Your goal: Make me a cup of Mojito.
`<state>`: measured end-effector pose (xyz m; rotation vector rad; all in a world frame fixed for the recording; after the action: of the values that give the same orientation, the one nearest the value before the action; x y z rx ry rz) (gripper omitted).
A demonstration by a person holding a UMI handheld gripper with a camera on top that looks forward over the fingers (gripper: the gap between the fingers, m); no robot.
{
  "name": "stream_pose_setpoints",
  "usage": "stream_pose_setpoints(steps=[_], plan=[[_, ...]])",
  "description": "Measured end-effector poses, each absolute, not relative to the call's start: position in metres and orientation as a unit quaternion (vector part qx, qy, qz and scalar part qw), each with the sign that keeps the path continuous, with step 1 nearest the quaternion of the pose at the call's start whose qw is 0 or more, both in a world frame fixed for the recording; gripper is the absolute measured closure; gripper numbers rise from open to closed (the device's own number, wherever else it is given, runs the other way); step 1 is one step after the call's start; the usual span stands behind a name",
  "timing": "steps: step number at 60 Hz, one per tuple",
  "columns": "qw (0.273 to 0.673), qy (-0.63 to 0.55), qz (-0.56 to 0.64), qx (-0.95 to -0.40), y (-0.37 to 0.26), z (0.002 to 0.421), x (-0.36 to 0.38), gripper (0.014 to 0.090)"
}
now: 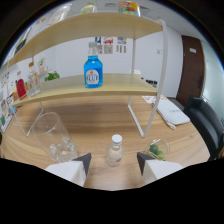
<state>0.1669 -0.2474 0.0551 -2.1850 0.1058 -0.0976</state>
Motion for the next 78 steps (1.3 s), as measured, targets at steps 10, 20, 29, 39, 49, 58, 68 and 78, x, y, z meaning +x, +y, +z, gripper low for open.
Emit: stream_pose_setpoints(steps=[10,20,29,39,49,58,68,78], plan=[[0.485,0.038,-0.040,-0.873,-0.278,0.107,0.139,0.0193],[0.498,0.006,-0.050,-0.866,-0.317,0.132,0.096,0.0187],[0.492,-0.007,-0.039,-0.869,-0.346,0.126,0.057,0.0187],[0.488,-0.013,-0.034,-0.872,-0.361,0.126,0.028,0.0185],[0.504,-0.018,-0.036,-0.863,-0.360,0.168,-0.001,0.0185],[0.548,-0.042,-0.066,-0.833,-0.349,0.248,-0.032,0.0181],[0.584,-0.034,-0.026,-0.811,-0.326,0.326,-0.084,0.0180],[0.604,-0.018,0.020,-0.796,-0.294,0.376,-0.121,0.0184]])
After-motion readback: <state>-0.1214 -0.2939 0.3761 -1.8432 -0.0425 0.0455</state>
